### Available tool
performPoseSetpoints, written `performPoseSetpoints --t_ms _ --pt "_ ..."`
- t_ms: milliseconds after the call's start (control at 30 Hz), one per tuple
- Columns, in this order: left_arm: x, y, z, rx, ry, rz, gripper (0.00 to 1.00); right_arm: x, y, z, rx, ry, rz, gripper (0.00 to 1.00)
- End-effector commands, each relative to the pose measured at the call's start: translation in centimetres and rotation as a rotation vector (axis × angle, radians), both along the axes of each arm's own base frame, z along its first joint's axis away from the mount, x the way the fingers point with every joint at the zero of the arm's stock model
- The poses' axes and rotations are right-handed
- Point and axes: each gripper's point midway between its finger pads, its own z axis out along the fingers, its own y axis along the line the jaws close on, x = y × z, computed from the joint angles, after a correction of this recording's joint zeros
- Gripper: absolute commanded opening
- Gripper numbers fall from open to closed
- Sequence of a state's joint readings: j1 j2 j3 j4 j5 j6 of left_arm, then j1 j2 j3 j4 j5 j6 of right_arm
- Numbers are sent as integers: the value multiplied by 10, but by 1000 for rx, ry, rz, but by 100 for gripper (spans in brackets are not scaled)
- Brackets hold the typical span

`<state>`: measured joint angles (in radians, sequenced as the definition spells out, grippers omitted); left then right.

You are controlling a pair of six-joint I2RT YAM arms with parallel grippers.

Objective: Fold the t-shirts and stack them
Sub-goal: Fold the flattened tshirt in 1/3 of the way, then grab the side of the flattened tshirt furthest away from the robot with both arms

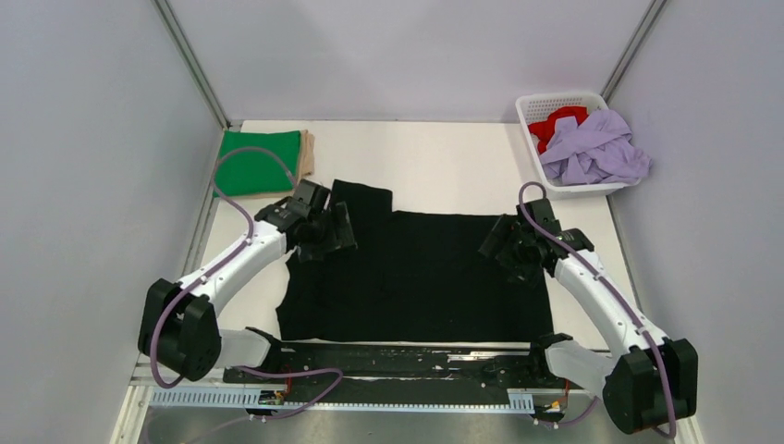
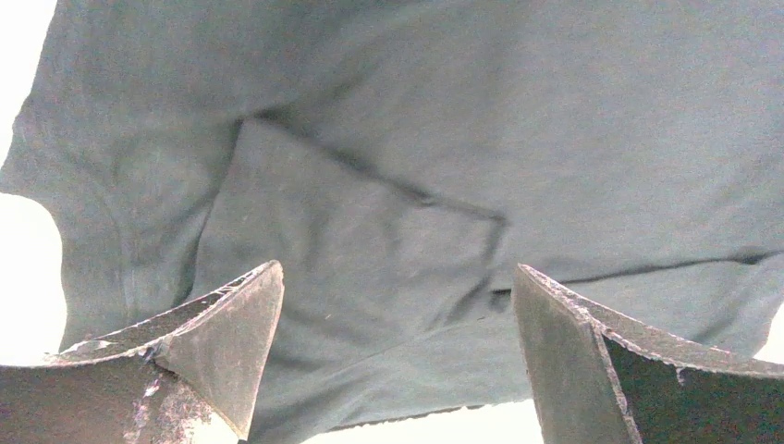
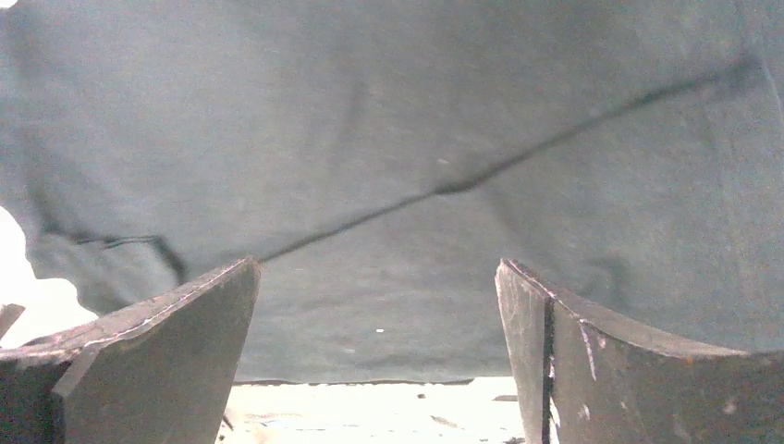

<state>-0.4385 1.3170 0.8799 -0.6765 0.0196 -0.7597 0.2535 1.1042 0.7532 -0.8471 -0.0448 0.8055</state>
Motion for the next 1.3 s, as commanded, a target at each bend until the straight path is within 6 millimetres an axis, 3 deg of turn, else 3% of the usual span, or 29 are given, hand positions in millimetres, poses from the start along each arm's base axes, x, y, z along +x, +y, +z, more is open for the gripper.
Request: performPoseSetpoints --t_ms 0,100,200,300,333,367,400,433,467,500,533,633,833,1033,1133,1267 --pt "45 -8 67 1 -211 -75 100 36 5 55 22 -227 72 100" --pt "90 -5 80 67 -252 -72 100 55 -11 60 -14 -277 19 100" --pt "138 6 75 109 -243 -53 100 73 -23 61 -8 -298 -17 100" --pt "193 9 57 134 -220 -88 100 88 -33 57 -21 -308 -39 100" --pt "203 17 50 142 -203 -95 100 92 -37 57 -28 -308 -42 100" --pt "222 16 25 149 -157 -102 100 95 -40 56 -37 -307 -41 100" --pt "228 24 7 168 -113 -111 100 97 -43 54 -48 -301 -42 100" --pt "246 24 16 167 -145 -110 100 99 -46 53 -58 -298 -43 100" --pt "245 31 -10 186 -69 -120 100 100 -49 51 -66 -291 -48 100" --pt "258 30 -2 177 -95 -126 100 100 -51 49 -72 -284 -55 100" --pt "259 30 -20 184 -58 -143 100 100 -53 46 -76 -277 -61 100" --pt "271 30 -32 198 -57 -157 100 99 -57 37 -80 -253 -77 100" --pt "269 29 -58 199 -13 -174 90 95 -62 24 -79 -214 -92 100" --pt "262 16 -68 170 7 -217 75 93 -62 18 -84 -200 -92 100" --pt "263 11 -70 185 3 -227 66 93 -74 17 -88 -198 -127 100" --pt "259 4 -78 217 23 -250 46 91 -79 16 -91 -198 -138 100"
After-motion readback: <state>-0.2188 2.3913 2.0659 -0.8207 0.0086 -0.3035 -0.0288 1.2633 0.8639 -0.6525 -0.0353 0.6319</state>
